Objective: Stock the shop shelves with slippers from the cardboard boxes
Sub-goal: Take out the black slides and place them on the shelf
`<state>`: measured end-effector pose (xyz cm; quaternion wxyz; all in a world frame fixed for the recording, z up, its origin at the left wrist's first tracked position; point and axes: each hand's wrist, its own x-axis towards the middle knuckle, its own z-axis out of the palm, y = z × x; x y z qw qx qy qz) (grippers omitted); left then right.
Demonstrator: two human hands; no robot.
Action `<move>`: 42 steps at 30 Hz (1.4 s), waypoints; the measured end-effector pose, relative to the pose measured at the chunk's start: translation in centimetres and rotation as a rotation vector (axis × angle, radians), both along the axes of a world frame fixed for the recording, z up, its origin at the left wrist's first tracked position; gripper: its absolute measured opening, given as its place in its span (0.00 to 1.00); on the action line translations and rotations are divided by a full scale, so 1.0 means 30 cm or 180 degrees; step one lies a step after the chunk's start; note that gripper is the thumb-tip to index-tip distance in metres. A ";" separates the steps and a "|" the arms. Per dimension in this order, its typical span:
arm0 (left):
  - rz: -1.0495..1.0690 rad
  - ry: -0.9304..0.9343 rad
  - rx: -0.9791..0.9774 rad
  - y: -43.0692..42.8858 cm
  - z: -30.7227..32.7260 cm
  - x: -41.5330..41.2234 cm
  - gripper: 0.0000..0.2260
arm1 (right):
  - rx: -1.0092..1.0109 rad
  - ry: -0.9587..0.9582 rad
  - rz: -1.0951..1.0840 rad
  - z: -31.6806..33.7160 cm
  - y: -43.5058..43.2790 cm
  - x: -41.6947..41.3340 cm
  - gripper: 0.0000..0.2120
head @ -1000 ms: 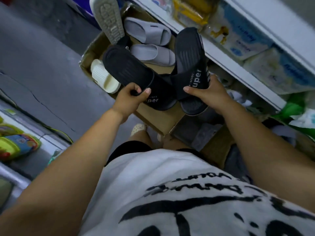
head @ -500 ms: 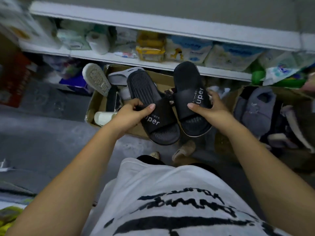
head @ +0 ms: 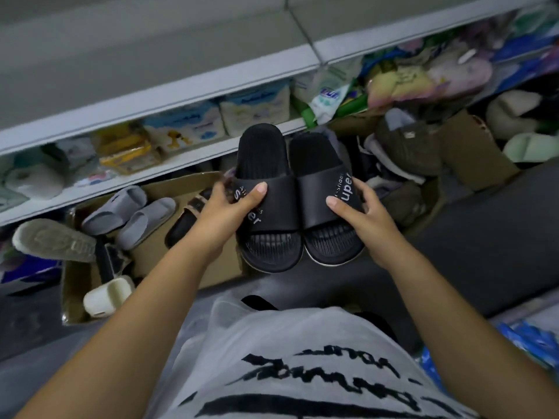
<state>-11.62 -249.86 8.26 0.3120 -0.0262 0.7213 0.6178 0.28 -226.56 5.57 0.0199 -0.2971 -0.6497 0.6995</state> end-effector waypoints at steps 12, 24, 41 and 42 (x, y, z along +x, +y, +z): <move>-0.0335 -0.0155 0.0475 0.783 0.026 0.212 0.35 | -0.0221 -0.0162 -0.0511 0.083 0.671 0.298 0.41; -0.0624 -0.0284 0.0443 1.281 0.047 0.060 0.37 | -0.0004 -0.0068 -0.1278 0.133 1.074 0.219 0.37; 0.0039 0.0210 0.0800 2.016 0.222 0.115 0.31 | 0.0171 0.0579 -0.0601 0.287 1.918 0.121 0.28; 0.0124 0.0262 0.0810 2.061 0.242 0.126 0.31 | 0.0230 0.0635 -0.0512 0.314 1.974 0.115 0.26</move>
